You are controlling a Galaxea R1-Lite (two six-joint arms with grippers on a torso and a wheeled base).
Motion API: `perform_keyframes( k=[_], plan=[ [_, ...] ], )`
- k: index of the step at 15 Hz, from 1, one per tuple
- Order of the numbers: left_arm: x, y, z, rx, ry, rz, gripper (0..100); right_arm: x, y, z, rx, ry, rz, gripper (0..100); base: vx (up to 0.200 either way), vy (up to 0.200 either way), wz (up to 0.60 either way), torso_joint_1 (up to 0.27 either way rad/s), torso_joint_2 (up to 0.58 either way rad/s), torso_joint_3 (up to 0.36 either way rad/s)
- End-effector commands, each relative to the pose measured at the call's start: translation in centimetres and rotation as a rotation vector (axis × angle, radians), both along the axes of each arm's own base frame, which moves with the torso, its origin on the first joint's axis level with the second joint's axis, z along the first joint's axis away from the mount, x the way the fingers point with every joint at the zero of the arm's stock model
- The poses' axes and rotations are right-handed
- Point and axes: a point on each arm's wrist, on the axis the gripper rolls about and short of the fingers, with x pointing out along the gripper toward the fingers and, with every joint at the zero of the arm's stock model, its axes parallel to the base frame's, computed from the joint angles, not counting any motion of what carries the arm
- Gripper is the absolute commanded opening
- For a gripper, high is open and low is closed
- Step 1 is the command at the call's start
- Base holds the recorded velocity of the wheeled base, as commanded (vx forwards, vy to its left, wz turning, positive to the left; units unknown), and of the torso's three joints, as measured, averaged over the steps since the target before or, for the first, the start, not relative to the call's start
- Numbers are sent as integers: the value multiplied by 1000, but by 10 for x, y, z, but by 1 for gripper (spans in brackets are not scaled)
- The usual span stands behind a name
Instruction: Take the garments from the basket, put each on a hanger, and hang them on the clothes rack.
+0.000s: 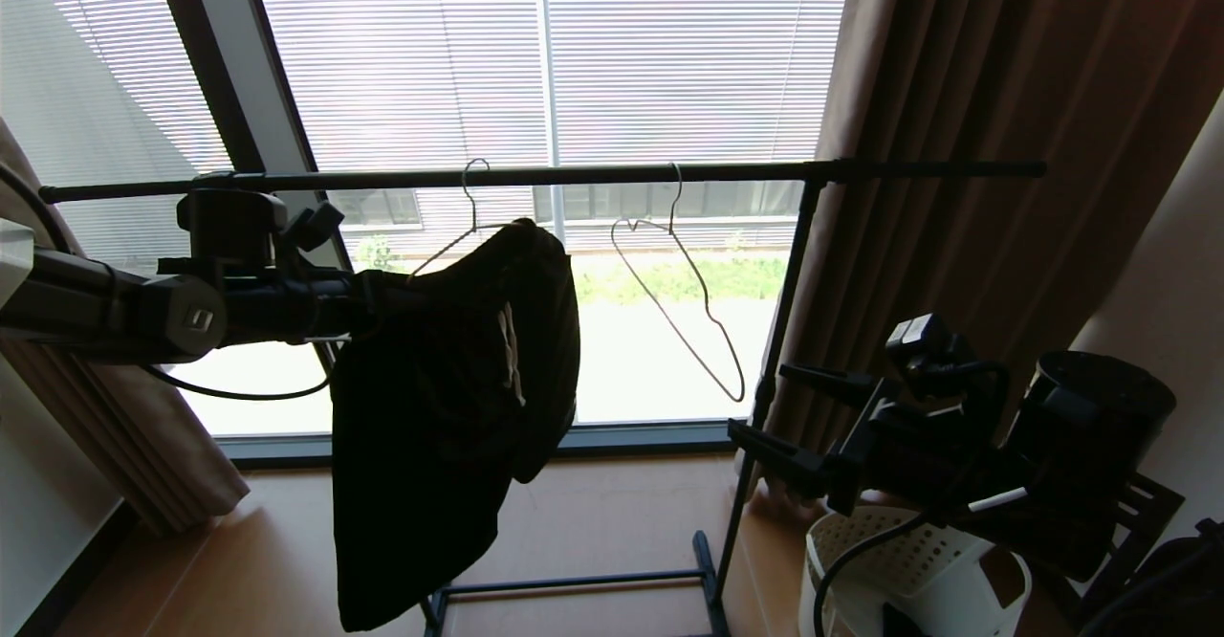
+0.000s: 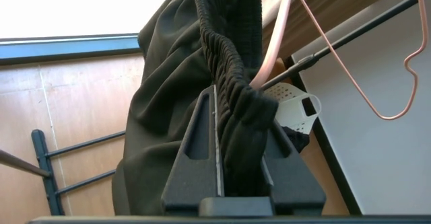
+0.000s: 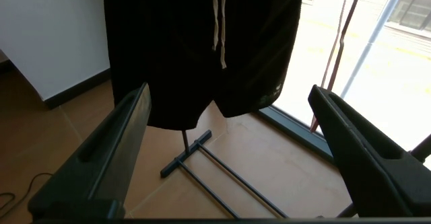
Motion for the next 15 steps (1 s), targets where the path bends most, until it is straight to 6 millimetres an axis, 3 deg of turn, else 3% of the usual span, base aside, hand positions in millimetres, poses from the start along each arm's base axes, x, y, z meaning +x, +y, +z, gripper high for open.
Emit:
perform_keyframes(
  k=[1,2,5,8,9,11,13,14,15],
  plan=[
    [0,-4,0,2,-1,-13,0,0,0,0,-2,0,-1,100,0,0,0,0,0,0],
    [-1,-5,0,2,0,-14,100,0,0,0,0,1,1,100,0,0,0,0,0,0],
    [-4,-10,-3,8,13,-19,100,0,0,0,0,0,1,100,0,0,0,0,0,0],
    [-22,-11,17,12,-23,-22,100,-1,0,1,1,-4,2,100,0,0,0,0,0,0],
    [-37,-11,28,15,-41,-23,100,-1,0,1,1,-5,2,100,0,0,0,0,0,0],
    [-92,-15,52,57,-100,-56,100,-4,0,4,3,-12,6,100,0,0,0,0,0,0],
    [-138,-16,61,105,-134,-81,100,-12,3,9,5,-37,22,100,0,0,0,0,0,0],
    [-176,-15,62,132,-139,-95,100,-18,0,18,9,-66,-17,100,0,0,0,0,0,0],
    [-199,-15,61,145,-137,-99,100,-24,-2,22,-2,-87,-63,100,0,0,0,0,0,0]
  ],
)
